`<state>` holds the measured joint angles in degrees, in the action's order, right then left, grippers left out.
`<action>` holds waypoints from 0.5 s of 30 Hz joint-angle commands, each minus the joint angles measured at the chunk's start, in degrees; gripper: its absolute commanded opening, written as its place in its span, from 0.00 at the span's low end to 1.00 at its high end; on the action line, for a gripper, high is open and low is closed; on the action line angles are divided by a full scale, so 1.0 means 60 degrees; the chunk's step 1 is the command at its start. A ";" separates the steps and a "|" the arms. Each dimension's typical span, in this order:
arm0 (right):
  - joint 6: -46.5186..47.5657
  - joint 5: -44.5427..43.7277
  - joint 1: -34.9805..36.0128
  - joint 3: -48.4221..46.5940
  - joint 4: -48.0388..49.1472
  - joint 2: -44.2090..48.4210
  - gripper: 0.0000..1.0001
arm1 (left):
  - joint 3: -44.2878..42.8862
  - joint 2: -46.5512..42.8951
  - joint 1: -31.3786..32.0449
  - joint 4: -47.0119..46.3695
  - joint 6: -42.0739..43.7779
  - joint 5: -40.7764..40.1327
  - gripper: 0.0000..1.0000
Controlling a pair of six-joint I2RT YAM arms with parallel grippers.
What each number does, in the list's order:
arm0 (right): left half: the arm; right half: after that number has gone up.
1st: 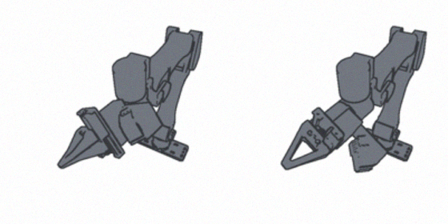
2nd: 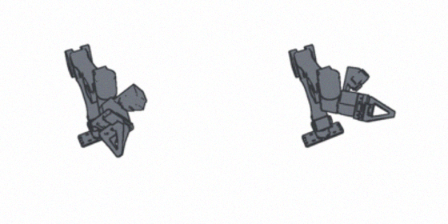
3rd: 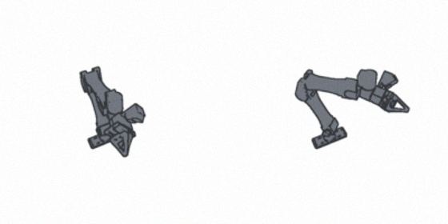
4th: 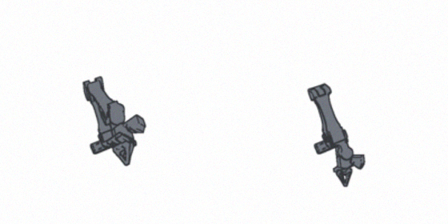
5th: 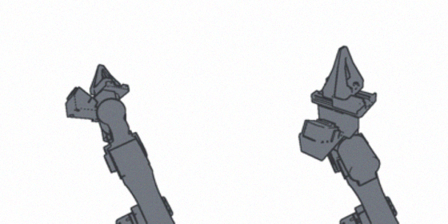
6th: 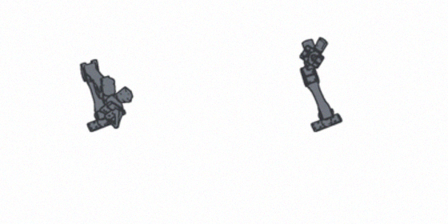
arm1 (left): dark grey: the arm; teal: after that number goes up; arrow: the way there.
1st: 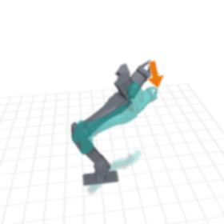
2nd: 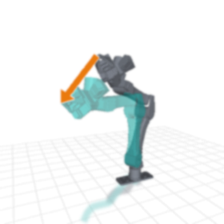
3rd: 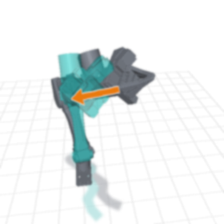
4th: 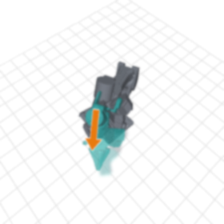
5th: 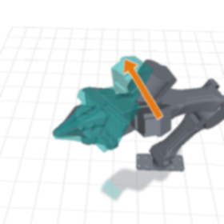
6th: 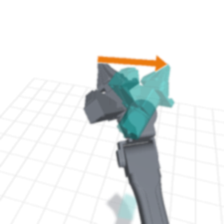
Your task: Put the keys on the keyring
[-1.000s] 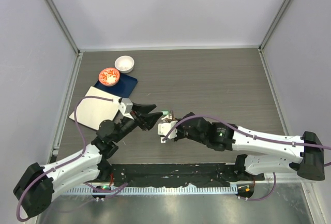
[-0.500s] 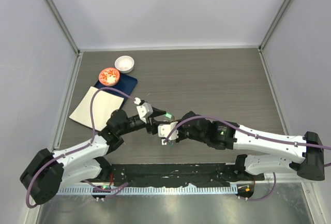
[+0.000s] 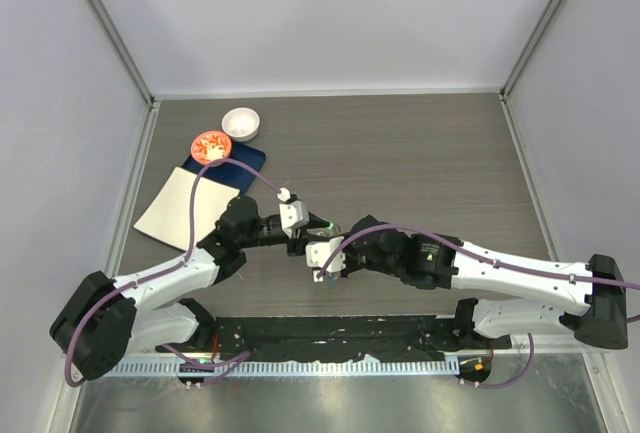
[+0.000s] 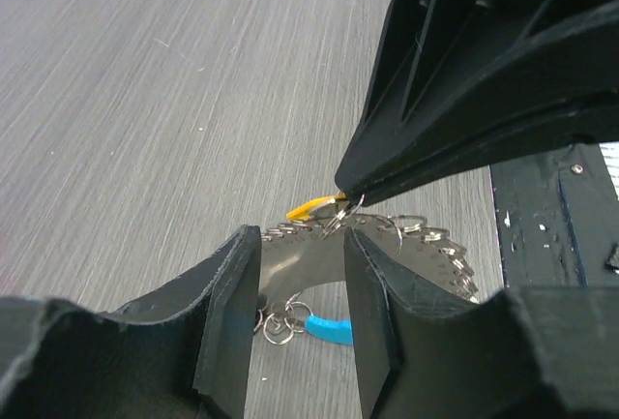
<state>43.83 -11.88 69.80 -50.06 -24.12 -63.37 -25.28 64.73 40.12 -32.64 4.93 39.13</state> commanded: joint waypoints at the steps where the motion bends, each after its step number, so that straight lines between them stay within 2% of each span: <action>1: 0.0092 0.0075 0.0056 -0.0416 0.0241 0.0191 0.01 | -0.0298 0.0022 -0.0212 0.0254 0.0672 0.1064 0.43; 10: 0.0092 0.0149 0.0056 -0.0416 0.0241 0.0206 0.01 | -0.0840 0.0622 -0.0241 0.0518 0.0965 0.1680 0.39; 15: 0.0077 0.0149 0.0056 -0.0416 0.0255 0.0206 0.01 | -0.1002 0.0872 -0.0226 0.0563 0.1009 0.1827 0.33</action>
<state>43.83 -11.38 69.80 -50.06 -24.12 -63.37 -28.95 69.23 38.92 -28.77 9.54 47.64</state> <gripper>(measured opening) 0.031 0.346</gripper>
